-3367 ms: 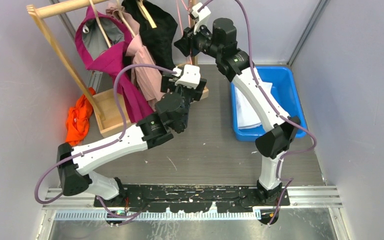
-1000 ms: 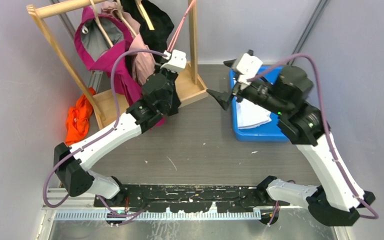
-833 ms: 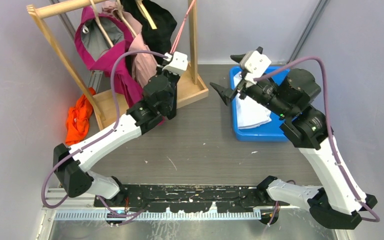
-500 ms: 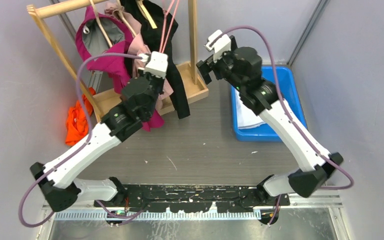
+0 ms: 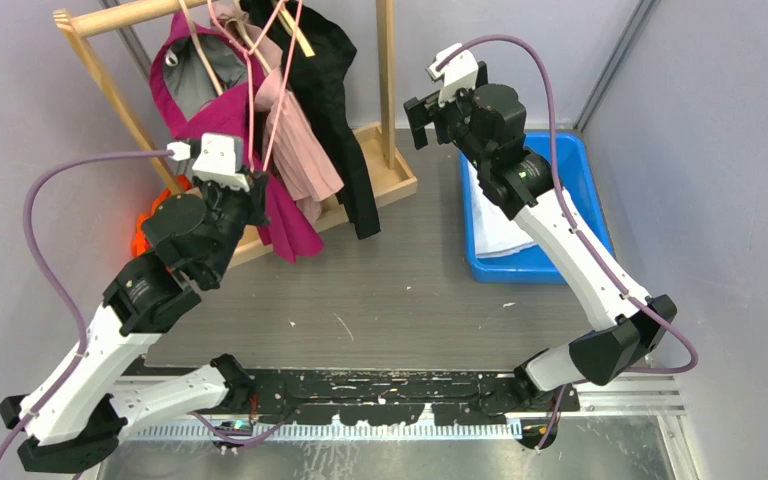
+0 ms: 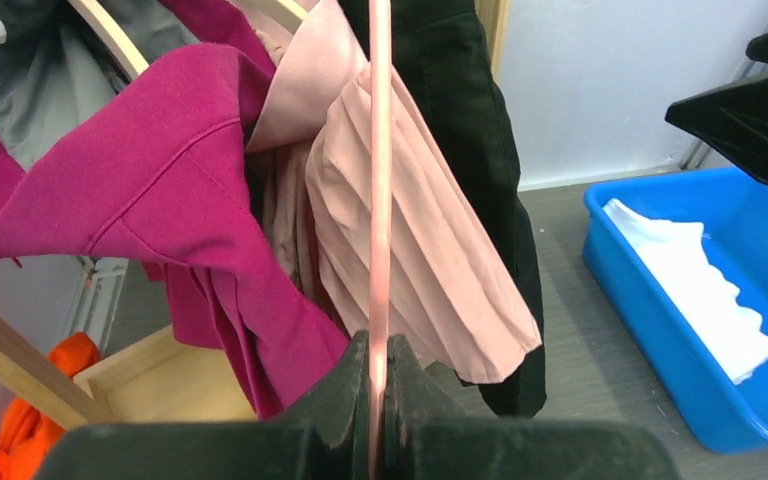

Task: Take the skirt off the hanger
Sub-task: Place the hanger at the clothesline.

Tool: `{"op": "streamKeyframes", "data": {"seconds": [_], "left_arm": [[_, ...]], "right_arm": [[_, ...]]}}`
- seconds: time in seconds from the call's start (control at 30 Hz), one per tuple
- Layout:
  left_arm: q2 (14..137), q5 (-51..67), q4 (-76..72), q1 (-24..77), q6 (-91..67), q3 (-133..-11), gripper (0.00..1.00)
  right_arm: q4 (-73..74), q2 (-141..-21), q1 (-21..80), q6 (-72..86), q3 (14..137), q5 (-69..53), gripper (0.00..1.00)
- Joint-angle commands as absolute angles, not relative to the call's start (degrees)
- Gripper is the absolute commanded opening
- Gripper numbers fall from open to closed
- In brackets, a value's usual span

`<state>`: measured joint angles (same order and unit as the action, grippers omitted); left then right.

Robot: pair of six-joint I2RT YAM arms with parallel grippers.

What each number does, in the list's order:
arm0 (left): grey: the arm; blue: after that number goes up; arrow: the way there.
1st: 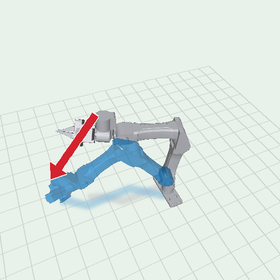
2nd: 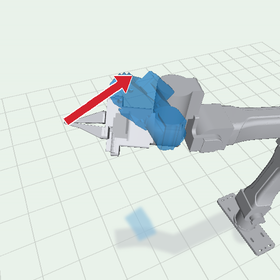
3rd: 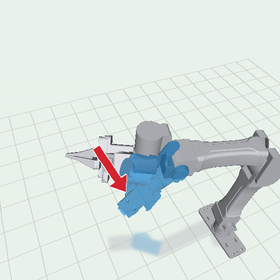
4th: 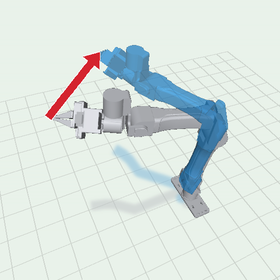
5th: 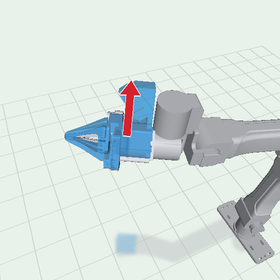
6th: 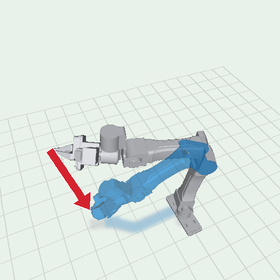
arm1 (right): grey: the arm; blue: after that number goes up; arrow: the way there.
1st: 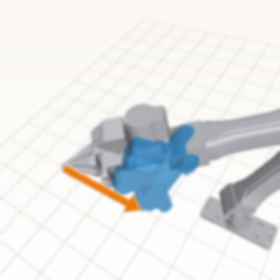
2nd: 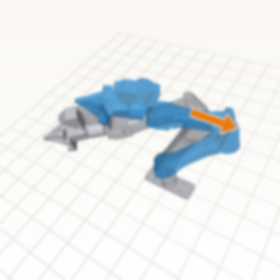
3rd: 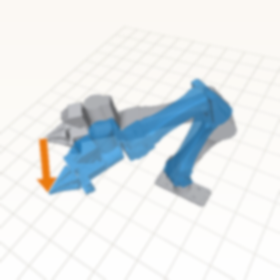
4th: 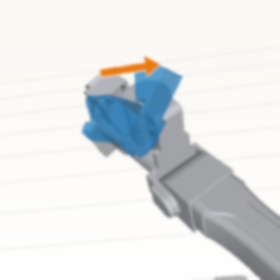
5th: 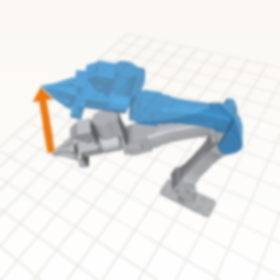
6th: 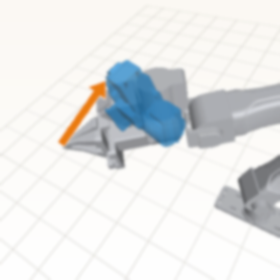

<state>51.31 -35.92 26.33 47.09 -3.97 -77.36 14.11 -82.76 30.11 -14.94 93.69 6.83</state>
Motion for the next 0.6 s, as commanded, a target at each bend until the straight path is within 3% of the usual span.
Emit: {"op": "streamKeyframes", "data": {"seconds": [0.0, 0.2, 0.57], "left_arm": [[47.85, -32.01, 31.97, 47.18, -8.18, -76.46, 0.0], [42.2, -27.56, 35.32, 47.13, -9.22, -76.0, 0.0], [36.07, -38.31, 38.21, 47.17, -10.65, -73.94, 0.0]], "right_arm": [[10.01, -82.75, 29.8, -13.39, 95.53, 7.12, 1.0], [9.88, -83.82, 29.61, -12.7, 95.97, 6.47, 1.0], [10.19, -83.26, 29.53, -11.98, 95.65, 5.41, 1.0]]}}
